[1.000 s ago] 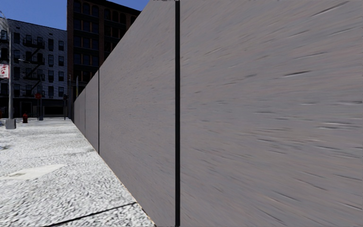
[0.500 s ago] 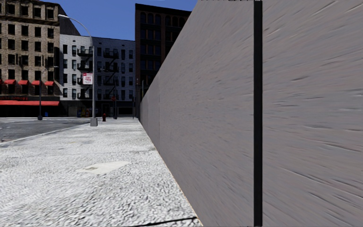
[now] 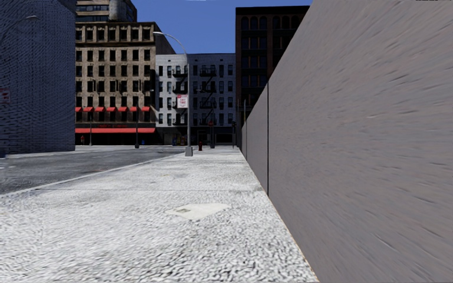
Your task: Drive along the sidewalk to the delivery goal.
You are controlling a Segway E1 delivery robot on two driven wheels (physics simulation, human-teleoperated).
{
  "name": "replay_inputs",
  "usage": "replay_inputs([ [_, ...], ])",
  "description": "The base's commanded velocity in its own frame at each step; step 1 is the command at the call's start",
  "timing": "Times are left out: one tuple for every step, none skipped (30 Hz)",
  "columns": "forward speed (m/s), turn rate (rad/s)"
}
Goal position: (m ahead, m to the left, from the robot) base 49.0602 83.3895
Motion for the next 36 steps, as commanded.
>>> replay_inputs([
  [0.55,0.69],
  [0.56,0.54],
  [0.56,0.35],
  [0.56,0.1],
  [0.56,0.1],
  [0.56,0.0],
  [0.56,0.0],
  [0.56,0.0],
  [0.56,0.0],
  [0.56,0.0],
  [0.56,0.0],
  [0.56,0.0],
  [0.56,0.0],
  [0.56,0.0],
  [0.56,0.0],
  [0.56,0.0],
  [0.56,0.0],
  [0.56,0.15],
  [0.56,0.33],
  [0.56,0.33],
  [0.56,0.45],
  [0.58,0.53],
  [0.61,0.57],
  [0.63,0.58],
  [0.63,0.58],
  [0.64,0.59],
  [0.65,0.62],
  [0.68,0.63],
  [0.74,0.64],
  [0.74,0.64],
  [0.75,0.66],
  [0.76,0.68],
  [0.76,0.73],
  [0.76,0.73],
  [0.76,0.76],
  [0.76,0.77],
])
